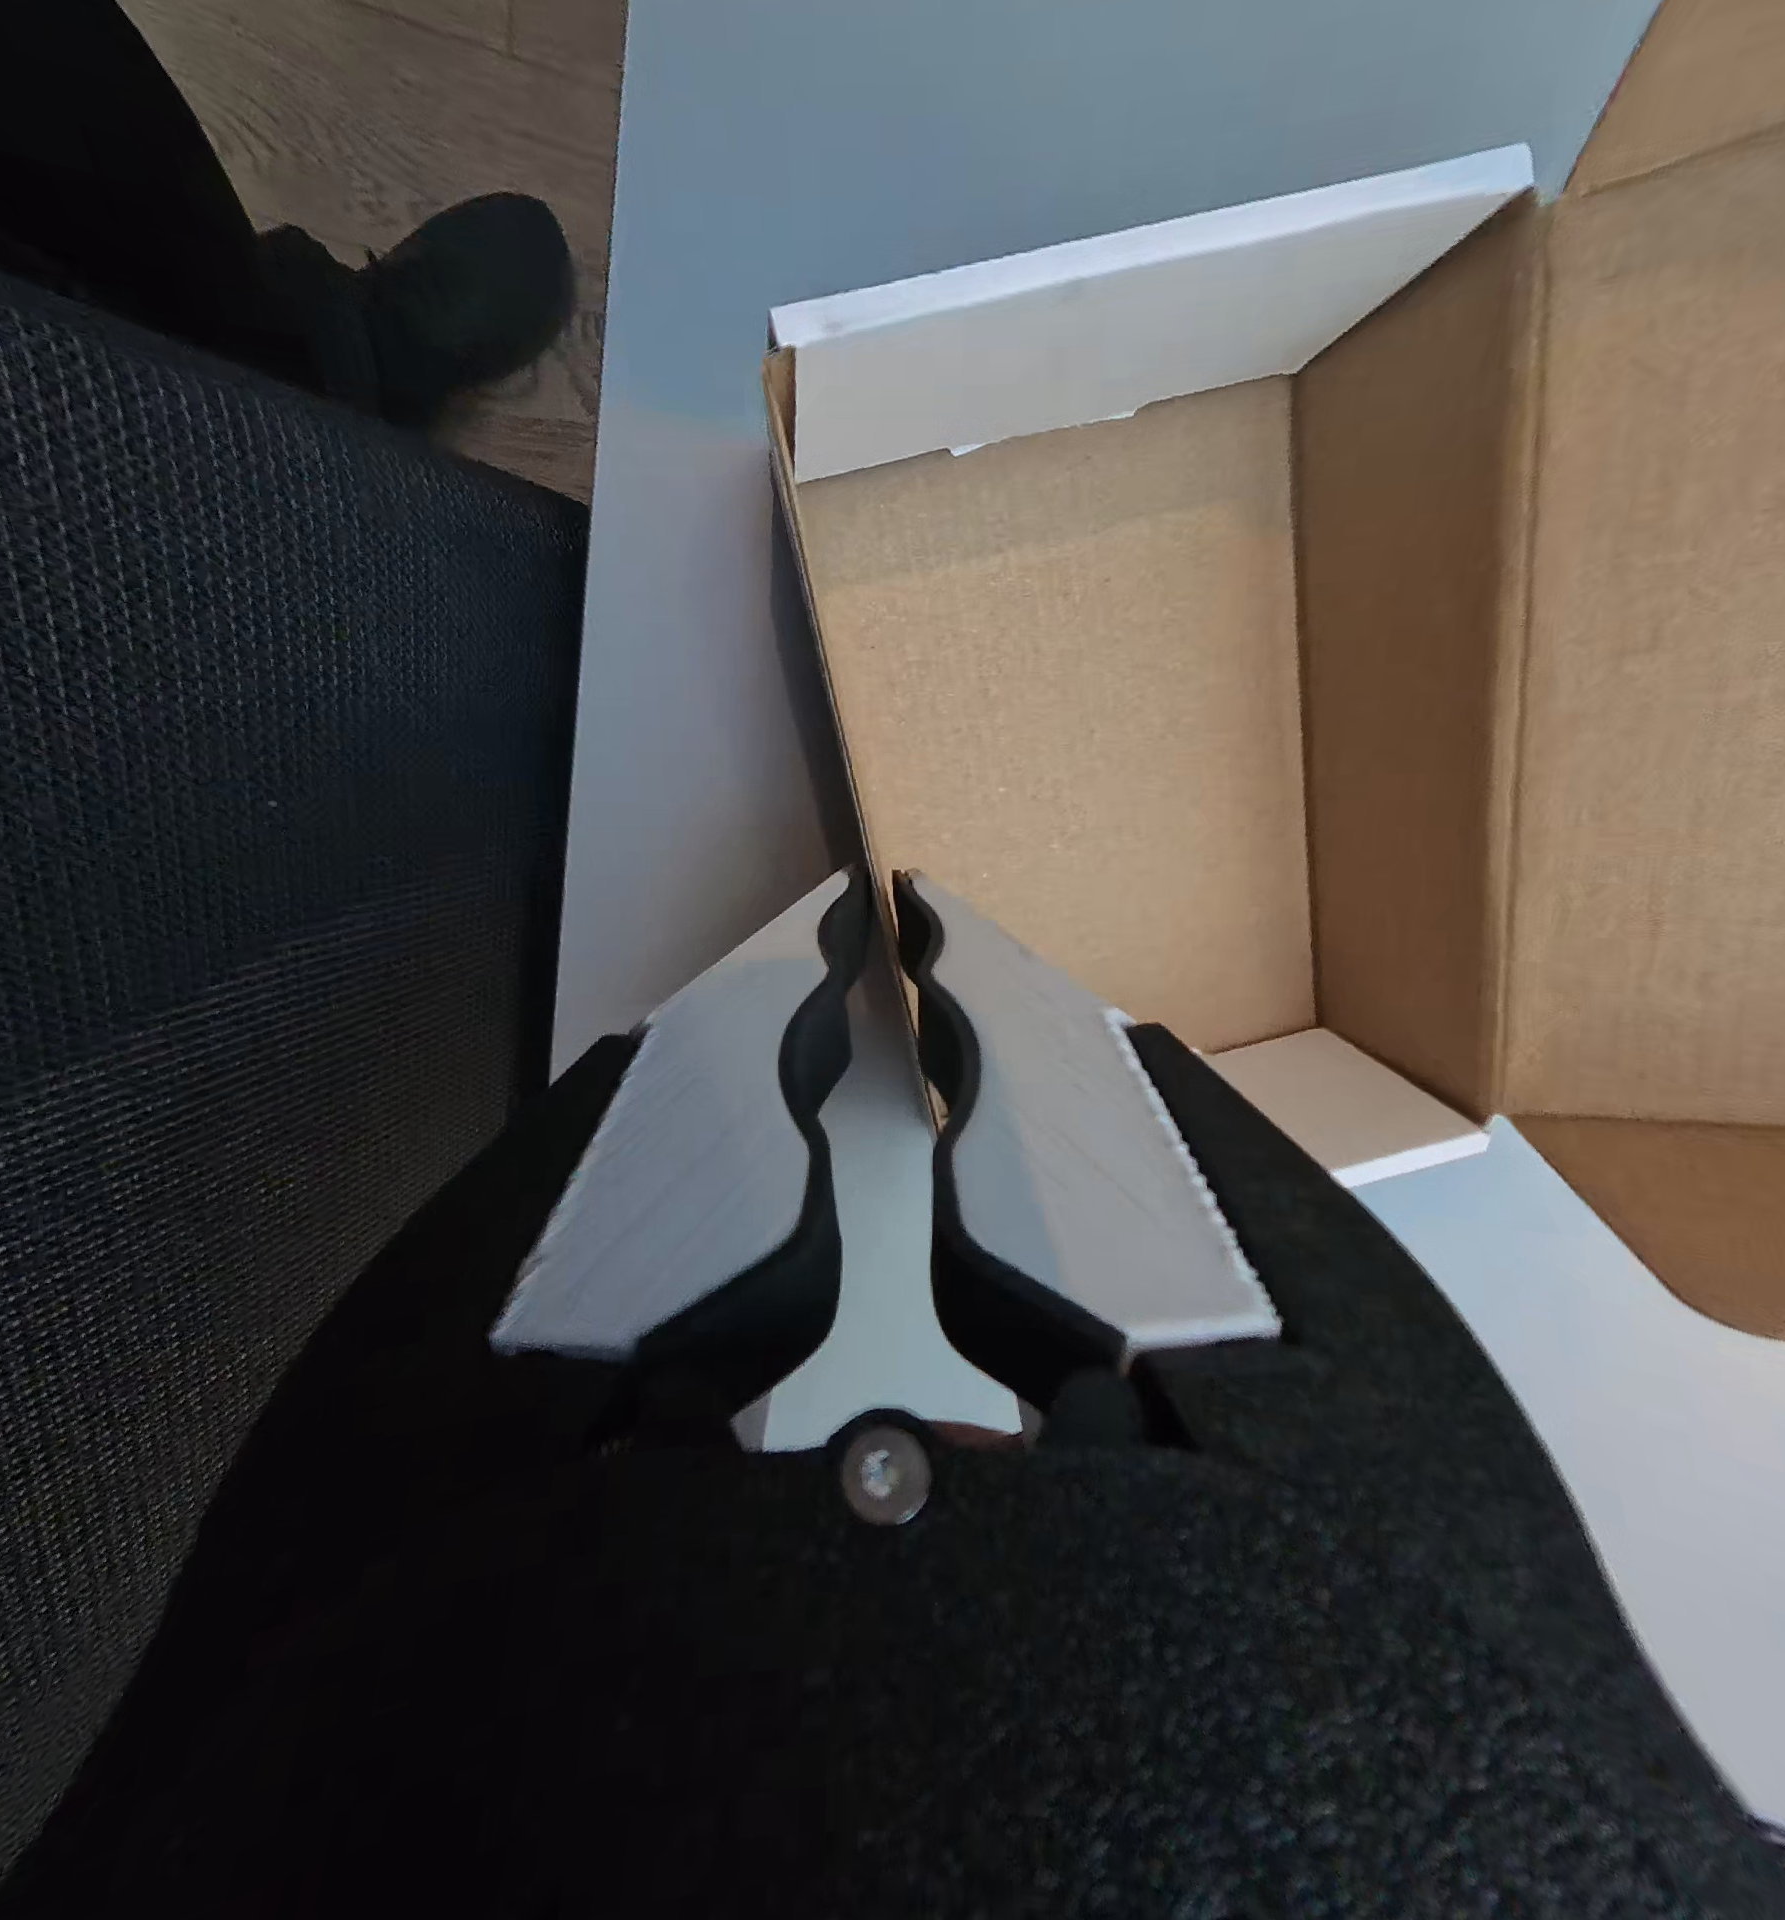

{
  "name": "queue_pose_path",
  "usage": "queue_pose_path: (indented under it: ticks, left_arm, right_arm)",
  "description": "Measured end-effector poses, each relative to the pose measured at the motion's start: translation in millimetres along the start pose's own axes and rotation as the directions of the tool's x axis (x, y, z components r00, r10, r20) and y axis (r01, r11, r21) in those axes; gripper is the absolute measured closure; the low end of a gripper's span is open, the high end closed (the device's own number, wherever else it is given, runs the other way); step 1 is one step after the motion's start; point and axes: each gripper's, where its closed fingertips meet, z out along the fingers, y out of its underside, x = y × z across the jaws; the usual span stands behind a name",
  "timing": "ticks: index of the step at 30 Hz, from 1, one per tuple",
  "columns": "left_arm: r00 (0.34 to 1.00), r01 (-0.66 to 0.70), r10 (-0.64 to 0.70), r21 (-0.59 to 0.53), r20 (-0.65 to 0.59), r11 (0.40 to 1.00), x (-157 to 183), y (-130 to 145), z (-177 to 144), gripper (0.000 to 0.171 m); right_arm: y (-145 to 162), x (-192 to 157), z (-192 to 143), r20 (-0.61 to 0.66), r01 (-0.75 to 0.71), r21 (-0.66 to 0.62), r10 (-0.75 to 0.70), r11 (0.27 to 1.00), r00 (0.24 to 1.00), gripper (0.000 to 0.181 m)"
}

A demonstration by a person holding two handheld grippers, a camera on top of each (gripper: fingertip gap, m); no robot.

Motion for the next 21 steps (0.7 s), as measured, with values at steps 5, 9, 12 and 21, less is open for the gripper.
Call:
queue_pose_path:
  ticks: [5, 9, 12, 21]
  left_arm:
    - [0.995, 0.021, -0.018, -0.025, 0.098, 0.999, -17.5, 17.9, 25.6, 0.143]
    - [0.996, 0.018, -0.021, 0.037, 0.083, 0.999, -20.0, 14.8, 10.9, 0.122]
    - [0.999, 0.033, -0.036, 0.094, 0.025, 0.995, -13.3, 11.8, -12.2, 0.103]
    - [0.987, 0.045, -0.090, 0.316, 0.130, 0.948, -23.4, 52.4, -121.3, 0.094]
  right_arm:
    - [-0.6, -3.3, 6.2, 0.004, -0.005, -0.028, 0.005, 1.000, 1.000, 0.178]
    - [-1.1, -2.6, 7.3, 0.021, -0.065, -0.027, 0.066, 0.998, 0.998, 0.177]
    - [-4.0, 7.1, 6.5, 0.003, -0.073, -0.021, 0.073, 0.997, 0.997, 0.176]
    - [-28.4, 59.9, 0.4, -0.081, -0.216, -0.011, 0.214, 0.976, 0.973, 0.167]
